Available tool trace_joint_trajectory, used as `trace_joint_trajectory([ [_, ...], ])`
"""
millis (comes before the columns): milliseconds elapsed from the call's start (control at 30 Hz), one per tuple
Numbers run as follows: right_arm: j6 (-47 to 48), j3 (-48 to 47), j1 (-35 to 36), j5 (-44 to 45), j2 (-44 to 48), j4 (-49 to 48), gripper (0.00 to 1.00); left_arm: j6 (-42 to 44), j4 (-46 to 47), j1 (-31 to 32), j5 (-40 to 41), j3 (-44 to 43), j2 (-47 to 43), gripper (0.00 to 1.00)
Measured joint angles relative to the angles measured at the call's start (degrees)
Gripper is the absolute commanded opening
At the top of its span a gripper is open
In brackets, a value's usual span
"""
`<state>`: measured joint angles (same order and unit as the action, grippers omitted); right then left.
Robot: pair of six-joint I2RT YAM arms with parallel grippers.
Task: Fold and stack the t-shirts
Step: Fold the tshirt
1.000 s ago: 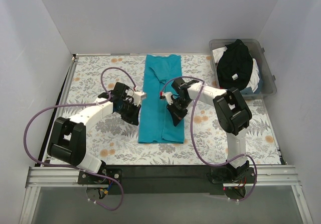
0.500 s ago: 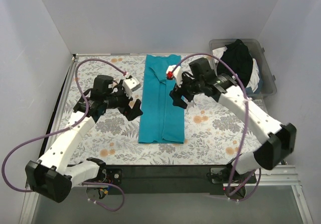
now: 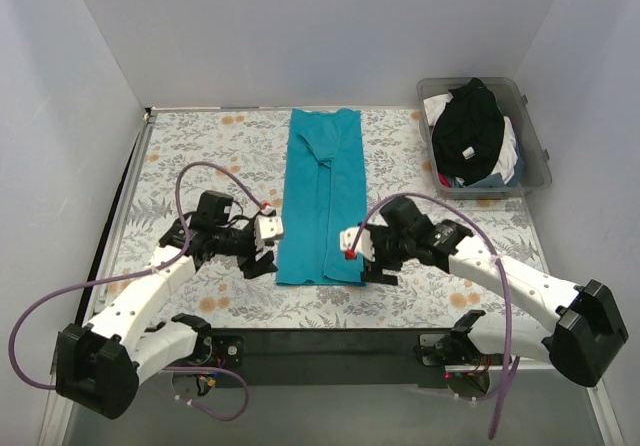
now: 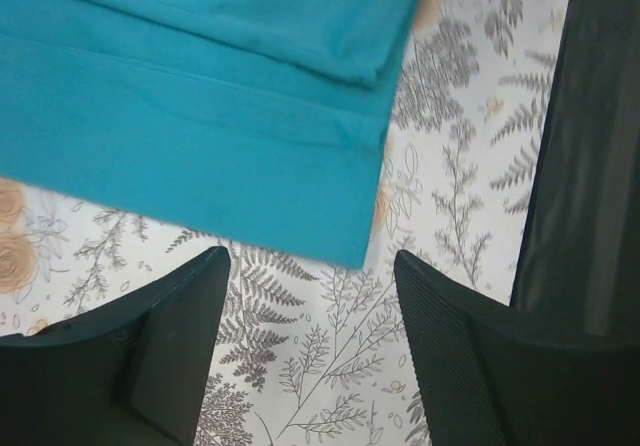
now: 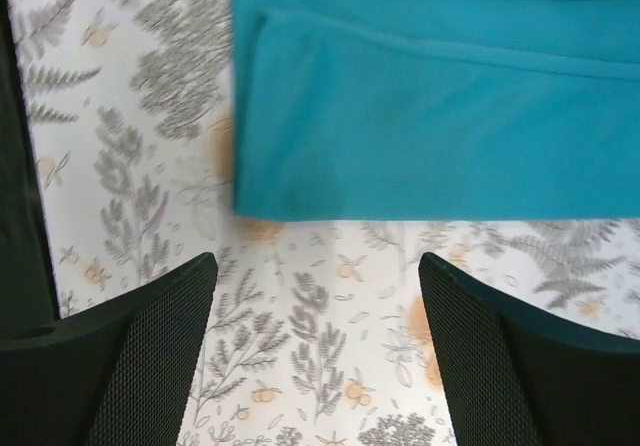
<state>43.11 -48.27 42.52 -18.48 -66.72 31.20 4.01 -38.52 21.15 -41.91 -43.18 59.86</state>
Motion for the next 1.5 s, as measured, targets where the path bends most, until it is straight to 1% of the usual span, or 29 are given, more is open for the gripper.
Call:
trace_joint_trajectory([
  [100, 3.43, 6.75, 5.38, 2.36, 1.97, -2.51, 0.79, 7.06, 1.46, 0.57, -1.07, 6.19, -2.36, 0.56],
  [167, 4.96, 9.44, 8.15, 3.69, 1.95, -5.11, 0.74, 10.82, 2.67, 1.53, -1.22, 8.48, -2.54, 0.51],
  [200, 5.70, 10.78, 9.18, 4.42, 1.90, -6.93, 0.72, 12.79, 3.39, 2.19, -1.22, 9.60, -2.43, 0.47],
  [233, 6.54, 11.93, 9.97, 5.07, 1.73, -8.39, 0.70, 14.51, 4.28, 2.95, -1.16, 10.69, -2.32, 0.45],
  [267, 7.19, 12.94, 10.62, 5.55, 1.42, -9.79, 0.66, 16.22, 5.16, 3.69, -0.96, 11.78, -2.23, 0.44],
  [367, 9.05, 15.15, 11.85, 6.49, -0.22, -13.62, 0.60, 20.37, 7.08, 6.45, -0.28, 14.40, -1.49, 0.42],
  [433, 9.81, 15.80, 12.09, 6.75, -1.31, -14.99, 0.56, 21.66, 8.41, 7.87, 0.39, 15.65, -0.94, 0.41],
  [600, 11.41, 17.22, 12.33, 7.26, -3.10, -18.91, 0.51, 22.03, 13.60, 10.19, 3.65, 19.34, 0.35, 0.39],
  [667, 11.76, 17.79, 12.37, 7.45, -3.82, -20.02, 0.45, 21.64, 15.13, 10.49, 4.74, 20.26, 0.70, 0.39],
  [833, 12.92, 19.15, 12.39, 7.52, -4.28, -22.51, 0.45, 21.00, 18.34, 10.78, 7.13, 20.41, 2.47, 0.38],
  [900, 13.31, 19.34, 12.41, 7.48, -4.31, -23.08, 0.44, 21.07, 19.32, 10.86, 7.98, 20.41, 3.50, 0.34],
  [967, 13.79, 19.67, 12.41, 7.41, -4.39, -23.96, 0.39, 21.16, 20.33, 10.86, 8.24, 20.41, 4.59, 0.29],
  [1000, 13.97, 19.71, 12.44, 7.39, -4.59, -24.17, 0.38, 21.27, 20.90, 10.86, 8.24, 20.39, 4.96, 0.24],
  [1033, 14.05, 19.71, 12.48, 7.37, -4.83, -24.48, 0.37, 21.38, 21.16, 10.86, 8.26, 20.33, 5.33, 0.21],
  [1067, 14.14, 19.71, 12.52, 7.34, -5.01, -24.81, 0.31, 21.59, 21.31, 10.88, 8.26, 20.28, 5.66, 0.18],
  [1100, 14.21, 19.74, 12.52, 7.21, -5.18, -25.03, 0.27, 21.70, 21.38, 10.88, 8.26, 20.17, 5.95, 0.12],
  [1133, 14.25, 19.76, 12.52, 7.02, -5.38, -25.07, 0.20, 21.77, 21.31, 10.91, 8.20, 20.00, 6.25, 0.10],
  [1167, 14.32, 19.78, 12.52, 6.93, -5.53, -25.18, 0.05, 21.88, 21.00, 10.91, 8.13, 19.71, 6.62, 0.07],
  [1200, 14.23, 19.78, 12.52, 6.88, -5.75, -25.11, 0.01, 21.79, 20.59, 10.93, 8.13, 19.28, 7.06, 0.05],
  [1233, 14.01, 19.71, 12.52, 6.84, -5.97, -25.20, 0.01, 21.64, 20.11, 10.93, 8.13, 18.80, 7.52, 0.01],
  [1267, 13.90, 19.58, 12.52, 6.88, -6.10, -25.18, 0.01, 21.42, 19.58, 10.93, 8.15, 18.32, 7.85, 0.00],
  [1400, 13.18, 18.80, 12.52, 6.88, -6.14, -23.45, 0.01, 20.63, 17.03, 10.93, 8.02, 17.42, 7.52, 0.00],
  [1500, 11.67, 17.31, 12.92, 6.67, -5.84, -19.89, 0.01, 20.55, 13.20, 11.15, 7.23, 16.63, 5.35, 0.00],
])
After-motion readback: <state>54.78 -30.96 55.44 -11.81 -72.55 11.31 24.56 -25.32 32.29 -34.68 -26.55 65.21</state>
